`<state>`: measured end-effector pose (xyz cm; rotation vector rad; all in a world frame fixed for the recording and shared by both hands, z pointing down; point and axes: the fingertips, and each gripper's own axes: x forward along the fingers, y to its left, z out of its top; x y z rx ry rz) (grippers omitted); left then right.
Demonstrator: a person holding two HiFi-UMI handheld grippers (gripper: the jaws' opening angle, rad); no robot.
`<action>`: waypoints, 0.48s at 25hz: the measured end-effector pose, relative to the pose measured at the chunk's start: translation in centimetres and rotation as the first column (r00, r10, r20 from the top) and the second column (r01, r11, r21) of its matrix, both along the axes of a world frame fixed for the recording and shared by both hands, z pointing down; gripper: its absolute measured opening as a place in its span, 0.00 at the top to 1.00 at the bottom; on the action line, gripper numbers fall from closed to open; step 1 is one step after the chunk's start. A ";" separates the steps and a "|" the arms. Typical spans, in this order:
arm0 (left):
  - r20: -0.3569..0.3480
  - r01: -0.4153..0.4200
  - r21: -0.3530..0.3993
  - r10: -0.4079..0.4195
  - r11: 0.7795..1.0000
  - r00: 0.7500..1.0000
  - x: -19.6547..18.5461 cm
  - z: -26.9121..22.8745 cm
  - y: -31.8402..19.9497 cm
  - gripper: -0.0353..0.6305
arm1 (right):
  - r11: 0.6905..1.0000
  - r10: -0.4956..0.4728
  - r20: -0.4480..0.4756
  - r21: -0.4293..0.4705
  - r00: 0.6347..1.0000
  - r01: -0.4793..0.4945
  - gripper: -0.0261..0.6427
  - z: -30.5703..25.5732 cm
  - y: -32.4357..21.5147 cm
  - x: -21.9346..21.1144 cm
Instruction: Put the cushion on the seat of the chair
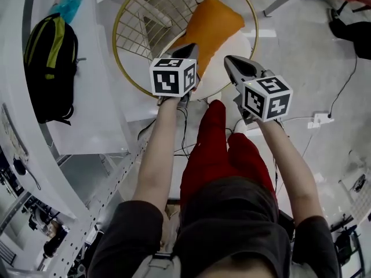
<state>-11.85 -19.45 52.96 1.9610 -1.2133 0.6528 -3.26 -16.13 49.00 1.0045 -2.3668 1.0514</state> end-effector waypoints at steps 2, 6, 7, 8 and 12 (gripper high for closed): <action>-0.028 0.008 0.018 -0.008 1.000 1.000 0.4 -1.0 0.4 0.93 | 1.000 0.002 0.015 0.016 1.000 -0.003 0.93 -0.8 0.1 0.2; -0.080 0.042 0.073 -0.036 0.996 0.996 1.1 -3.6 1.0 0.93 | 0.998 0.006 0.032 0.066 0.999 -0.008 0.93 -2.7 0.5 0.6; -0.091 0.053 0.086 -0.045 0.995 0.995 1.1 -4.3 1.2 0.93 | 0.997 0.008 0.039 0.077 0.999 -0.011 0.93 -3.2 0.6 0.6; -0.099 0.066 0.098 -0.056 0.993 0.993 1.1 -4.8 1.4 0.93 | 0.996 0.011 0.046 0.088 0.999 -0.015 0.93 -3.7 0.7 0.7; -0.119 0.109 0.144 -0.092 0.983 0.989 1.1 -7.1 2.3 0.93 | 0.991 0.035 0.085 0.125 0.996 -0.045 0.93 -6.0 0.9 1.3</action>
